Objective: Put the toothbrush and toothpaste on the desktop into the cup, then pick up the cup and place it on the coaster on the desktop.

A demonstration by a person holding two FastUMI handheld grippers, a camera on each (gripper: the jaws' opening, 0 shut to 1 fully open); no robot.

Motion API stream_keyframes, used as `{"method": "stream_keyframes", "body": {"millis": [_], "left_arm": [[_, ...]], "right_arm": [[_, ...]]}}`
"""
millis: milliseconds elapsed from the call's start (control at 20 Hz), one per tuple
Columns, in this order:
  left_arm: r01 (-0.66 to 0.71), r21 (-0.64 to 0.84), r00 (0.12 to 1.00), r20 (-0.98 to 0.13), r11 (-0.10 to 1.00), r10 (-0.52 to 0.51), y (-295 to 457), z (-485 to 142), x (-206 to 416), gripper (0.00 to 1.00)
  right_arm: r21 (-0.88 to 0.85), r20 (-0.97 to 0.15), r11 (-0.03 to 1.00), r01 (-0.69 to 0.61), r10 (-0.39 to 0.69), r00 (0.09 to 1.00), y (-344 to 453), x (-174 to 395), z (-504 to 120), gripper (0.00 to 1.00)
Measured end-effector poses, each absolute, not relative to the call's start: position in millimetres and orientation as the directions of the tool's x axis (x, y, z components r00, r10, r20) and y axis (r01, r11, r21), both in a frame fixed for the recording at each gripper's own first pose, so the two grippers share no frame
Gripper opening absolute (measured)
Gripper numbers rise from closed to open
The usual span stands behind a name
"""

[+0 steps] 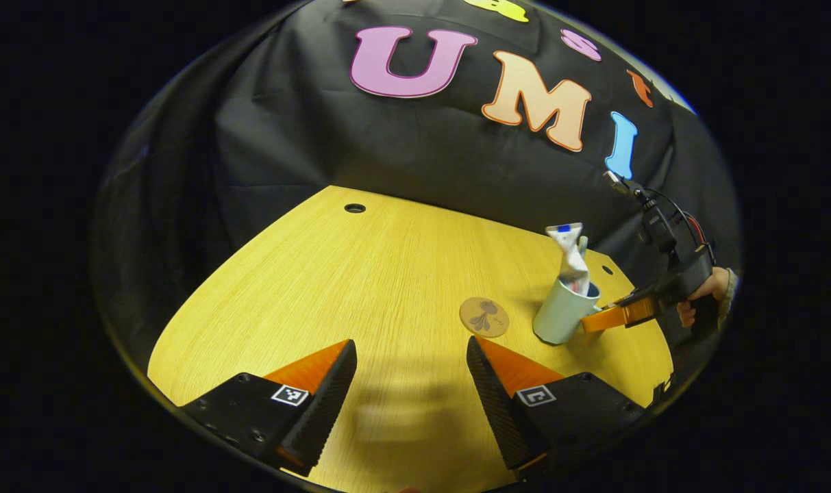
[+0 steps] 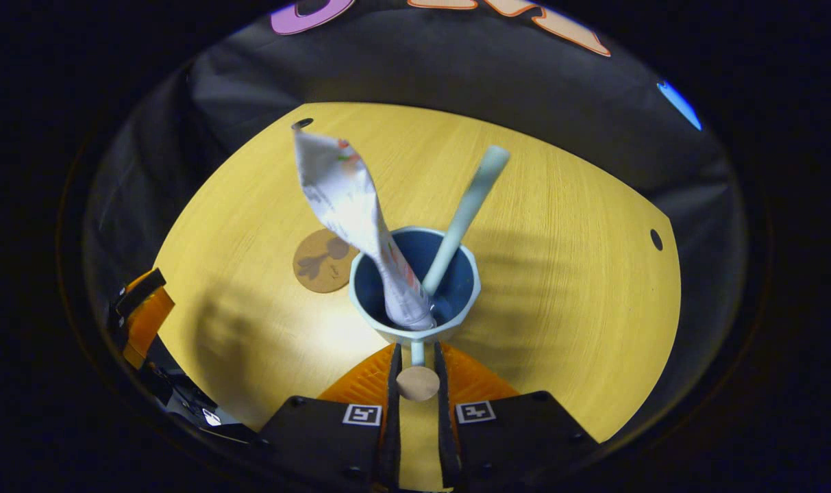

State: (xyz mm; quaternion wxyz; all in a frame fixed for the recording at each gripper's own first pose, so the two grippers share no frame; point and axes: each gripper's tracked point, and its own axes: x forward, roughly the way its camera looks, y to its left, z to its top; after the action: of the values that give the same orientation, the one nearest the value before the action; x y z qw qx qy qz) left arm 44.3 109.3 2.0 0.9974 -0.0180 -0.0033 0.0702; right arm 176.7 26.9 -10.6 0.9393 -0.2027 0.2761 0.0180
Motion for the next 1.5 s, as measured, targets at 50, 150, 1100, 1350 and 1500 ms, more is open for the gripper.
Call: {"method": "stream_keyframes", "body": {"millis": [50,150,1100,1350,1500], "left_arm": [[-0.140,-0.048,0.990,0.000,0.989,0.140,111,0,45,0.94],[-0.148,-0.059,0.989,0.000,0.987,0.148,114,0,42,0.94],[-0.169,-0.057,0.986,-0.013,0.984,0.169,129,-5,38,0.93],[-0.172,-0.063,0.985,-0.025,0.983,0.170,131,-11,37,0.94],[-0.169,-0.070,0.985,-0.030,0.983,0.167,129,-12,38,0.94]], "right_arm": [[-0.391,-0.522,0.908,-0.151,-0.083,0.849,30,176,-10,0.21],[-0.415,-0.531,0.895,-0.162,-0.093,0.843,30,178,-16,0.22],[-0.391,-0.631,0.901,-0.190,-0.112,0.767,35,190,-37,0.58],[-0.399,-0.663,0.902,-0.165,-0.160,0.731,25,200,-47,0.29],[-0.411,-0.653,0.896,-0.167,-0.161,0.740,25,202,-46,0.31]]}}
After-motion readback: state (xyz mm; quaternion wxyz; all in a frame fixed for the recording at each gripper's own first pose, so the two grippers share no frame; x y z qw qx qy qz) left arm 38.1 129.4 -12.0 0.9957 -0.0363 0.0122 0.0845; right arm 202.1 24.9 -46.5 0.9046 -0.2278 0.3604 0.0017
